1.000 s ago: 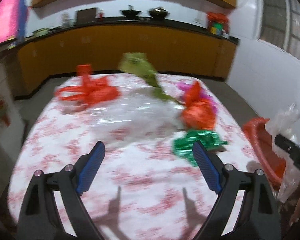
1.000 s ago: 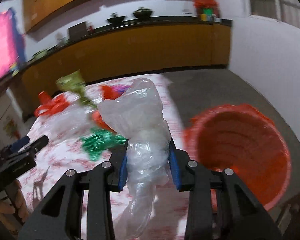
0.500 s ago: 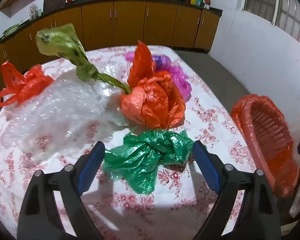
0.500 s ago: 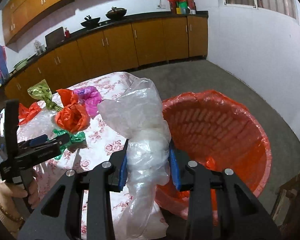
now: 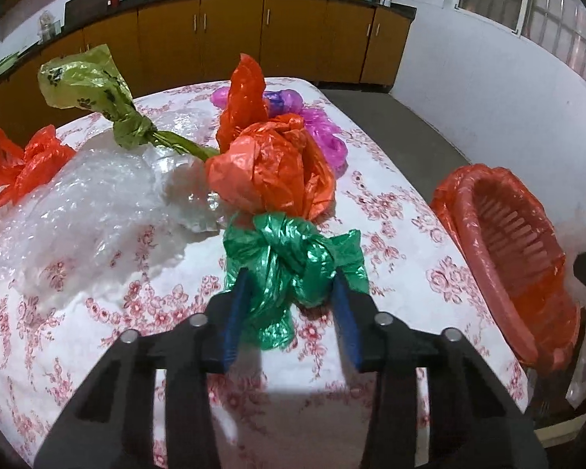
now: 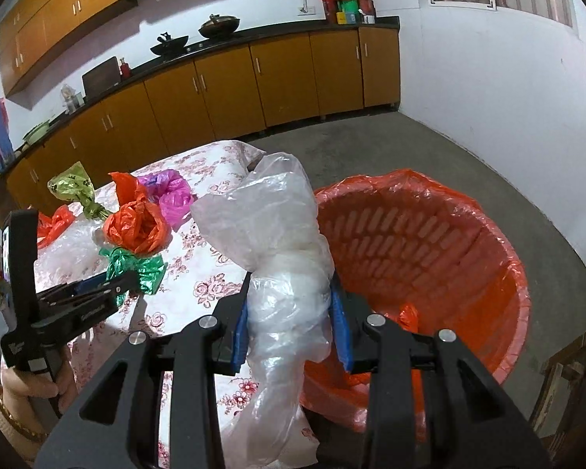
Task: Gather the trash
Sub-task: 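Carry the green and clear bags over the basket and open both tools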
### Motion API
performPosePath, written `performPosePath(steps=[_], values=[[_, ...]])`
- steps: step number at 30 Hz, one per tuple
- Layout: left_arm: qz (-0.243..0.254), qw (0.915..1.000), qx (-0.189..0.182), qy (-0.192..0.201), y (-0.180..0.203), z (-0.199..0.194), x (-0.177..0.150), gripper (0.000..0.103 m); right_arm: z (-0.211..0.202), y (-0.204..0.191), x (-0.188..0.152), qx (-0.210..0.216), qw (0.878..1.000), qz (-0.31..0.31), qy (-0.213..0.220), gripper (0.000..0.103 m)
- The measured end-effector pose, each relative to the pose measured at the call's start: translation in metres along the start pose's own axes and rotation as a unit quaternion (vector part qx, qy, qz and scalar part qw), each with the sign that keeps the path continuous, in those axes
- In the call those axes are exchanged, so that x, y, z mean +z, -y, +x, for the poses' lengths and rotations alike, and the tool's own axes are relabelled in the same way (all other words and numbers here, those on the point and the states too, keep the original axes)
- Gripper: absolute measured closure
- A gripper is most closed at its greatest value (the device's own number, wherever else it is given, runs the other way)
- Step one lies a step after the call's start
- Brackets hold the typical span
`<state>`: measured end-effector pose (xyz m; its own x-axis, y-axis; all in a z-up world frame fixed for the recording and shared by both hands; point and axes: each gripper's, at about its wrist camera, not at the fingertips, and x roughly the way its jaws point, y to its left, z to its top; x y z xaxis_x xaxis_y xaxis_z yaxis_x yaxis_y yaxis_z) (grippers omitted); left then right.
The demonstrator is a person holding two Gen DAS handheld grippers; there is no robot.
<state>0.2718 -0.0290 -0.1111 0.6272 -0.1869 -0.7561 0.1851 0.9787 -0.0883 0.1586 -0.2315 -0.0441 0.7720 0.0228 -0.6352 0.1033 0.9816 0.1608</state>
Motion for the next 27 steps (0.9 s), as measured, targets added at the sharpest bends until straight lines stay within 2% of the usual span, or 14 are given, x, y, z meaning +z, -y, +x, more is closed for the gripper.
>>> performPosePath(steps=[12,27], values=[[0.008,0.9994,-0.010,0.031,-0.006,-0.049,-0.011,0.069,-0.019,0.008,0.002,-0.005,1.000,0.001,0.017,0.067],[0.023,0.9952,-0.047,0.083,0.030,-0.092,0.002,0.072,-0.037,0.033,0.005,-0.022,0.999,0.021,0.033,0.067]])
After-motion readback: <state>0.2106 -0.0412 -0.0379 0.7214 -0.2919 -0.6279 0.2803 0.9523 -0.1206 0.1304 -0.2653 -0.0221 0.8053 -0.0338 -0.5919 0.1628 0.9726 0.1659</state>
